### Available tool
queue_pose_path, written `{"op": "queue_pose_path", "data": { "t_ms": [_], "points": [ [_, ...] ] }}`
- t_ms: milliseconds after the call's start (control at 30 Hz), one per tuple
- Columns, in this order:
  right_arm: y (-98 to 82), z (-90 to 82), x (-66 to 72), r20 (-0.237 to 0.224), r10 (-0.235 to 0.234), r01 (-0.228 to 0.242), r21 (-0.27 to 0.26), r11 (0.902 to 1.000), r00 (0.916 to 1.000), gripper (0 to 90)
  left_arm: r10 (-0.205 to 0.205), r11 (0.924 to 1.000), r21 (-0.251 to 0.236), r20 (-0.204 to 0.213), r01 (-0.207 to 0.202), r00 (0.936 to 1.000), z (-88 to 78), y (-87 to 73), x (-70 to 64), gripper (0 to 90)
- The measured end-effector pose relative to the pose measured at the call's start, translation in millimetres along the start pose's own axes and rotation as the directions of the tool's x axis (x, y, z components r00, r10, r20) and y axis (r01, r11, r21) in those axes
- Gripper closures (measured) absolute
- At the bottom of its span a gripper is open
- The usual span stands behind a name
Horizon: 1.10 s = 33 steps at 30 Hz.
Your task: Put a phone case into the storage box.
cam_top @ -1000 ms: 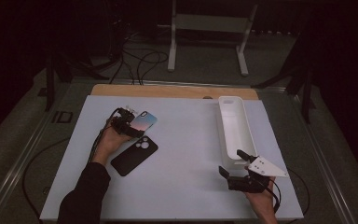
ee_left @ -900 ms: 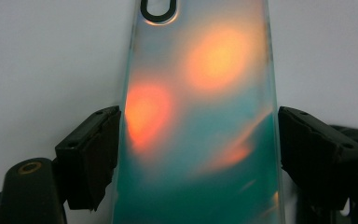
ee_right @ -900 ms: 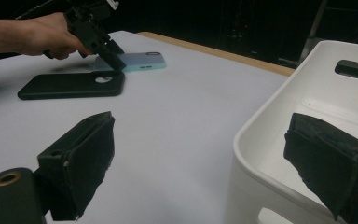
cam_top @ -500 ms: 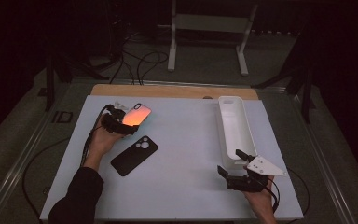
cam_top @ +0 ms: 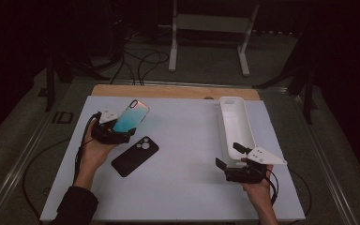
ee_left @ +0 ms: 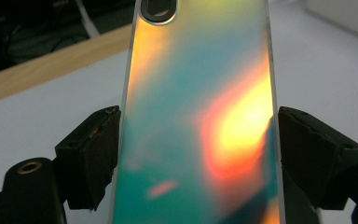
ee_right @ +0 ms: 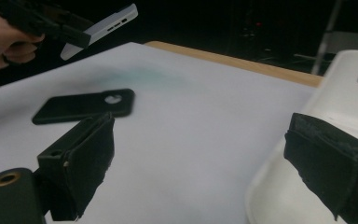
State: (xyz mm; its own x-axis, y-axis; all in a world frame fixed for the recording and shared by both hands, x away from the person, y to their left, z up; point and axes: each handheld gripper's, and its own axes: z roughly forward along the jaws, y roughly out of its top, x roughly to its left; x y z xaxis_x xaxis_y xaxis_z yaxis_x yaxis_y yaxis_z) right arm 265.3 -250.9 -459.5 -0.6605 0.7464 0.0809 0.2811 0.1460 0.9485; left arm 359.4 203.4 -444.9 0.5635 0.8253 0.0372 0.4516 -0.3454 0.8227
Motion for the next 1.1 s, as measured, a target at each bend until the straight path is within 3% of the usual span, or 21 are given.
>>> {"op": "queue_pose_path", "data": {
  "t_ms": [67, 133, 200, 300, 433, 467, 567, 600, 733, 900, 1100],
  "points": [
    [3.4, 2.8, 0.3, -0.010, 0.003, -0.003, 0.002, 1.0000, 0.9999, 8.5, 0.004, 0.9998, -0.017, -0.001, -0.004, 1.0000, -4.3, -0.2, -3.3, 17.0],
    [14.2, 11.5, 2.7, -0.034, -0.002, 0.002, 0.013, 0.9999, 0.9994, 8.5, 0.019, 0.9975, -0.068, 0.009, -0.018, 0.9998, -15.9, -1.3, -15.4, 17.0],
    [18.0, 14.4, 3.9, -0.042, -0.004, 0.005, 0.016, 0.9999, 0.9991, 8.5, 0.019, 0.9975, -0.068, 0.009, -0.018, 0.9998, -15.9, -1.3, -15.4, 17.0],
    [31.4, 25.0, 7.7, -0.063, -0.008, 0.009, 0.015, 0.9998, 0.9980, 8.5, 0.062, 0.9912, -0.118, 0.019, -0.059, 0.9979, -29.4, -2.1, -36.8, 16.9],
    [44.9, 38.5, 12.4, -0.106, 0.012, -0.010, 0.021, 0.9997, 0.9943, 8.5, 0.082, 0.9857, -0.150, 0.029, -0.077, 0.9962, -35.7, -1.0, -48.2, 16.9],
    [48.9, 43.1, 15.1, -0.116, 0.011, -0.007, 0.029, 0.9996, 0.9931, 8.5, 0.102, 0.9821, -0.163, 0.039, -0.094, 0.9940, -38.0, 0.3, -56.9, 16.9],
    [55.1, 50.1, 19.6, -0.132, 0.006, -0.002, 0.031, 0.9995, 0.9912, 8.5, 0.117, 0.9797, -0.169, 0.048, -0.107, 0.9920, -38.6, 1.4, -63.3, 16.9],
    [61.7, 57.5, 25.0, -0.156, 0.010, -0.005, 0.030, 0.9995, 0.9877, 8.5, 0.131, 0.9765, -0.181, 0.066, -0.117, 0.9892, -37.7, 2.8, -70.3, 16.9],
    [70.5, 69.4, 34.6, -0.188, 0.005, 0.001, 0.034, 0.9994, 0.9821, 8.5, 0.132, 0.9734, -0.201, 0.102, -0.110, 0.9859, -32.7, 3.1, -81.1, 16.9],
    [75.4, 82.0, 42.6, -0.215, 0.012, -0.003, 0.040, 0.9992, 0.9765, 8.6, 0.169, 0.9675, -0.210, 0.126, -0.141, 0.9775, -25.6, 2.8, -98.4, 16.8],
    [76.7, 91.6, 47.2, -0.238, 0.046, -0.036, 0.046, 0.9983, 0.9702, 8.6, 0.163, 0.9670, -0.221, 0.152, -0.127, 0.9748, -23.5, 3.6, -107.7, 16.8]
  ]
}}
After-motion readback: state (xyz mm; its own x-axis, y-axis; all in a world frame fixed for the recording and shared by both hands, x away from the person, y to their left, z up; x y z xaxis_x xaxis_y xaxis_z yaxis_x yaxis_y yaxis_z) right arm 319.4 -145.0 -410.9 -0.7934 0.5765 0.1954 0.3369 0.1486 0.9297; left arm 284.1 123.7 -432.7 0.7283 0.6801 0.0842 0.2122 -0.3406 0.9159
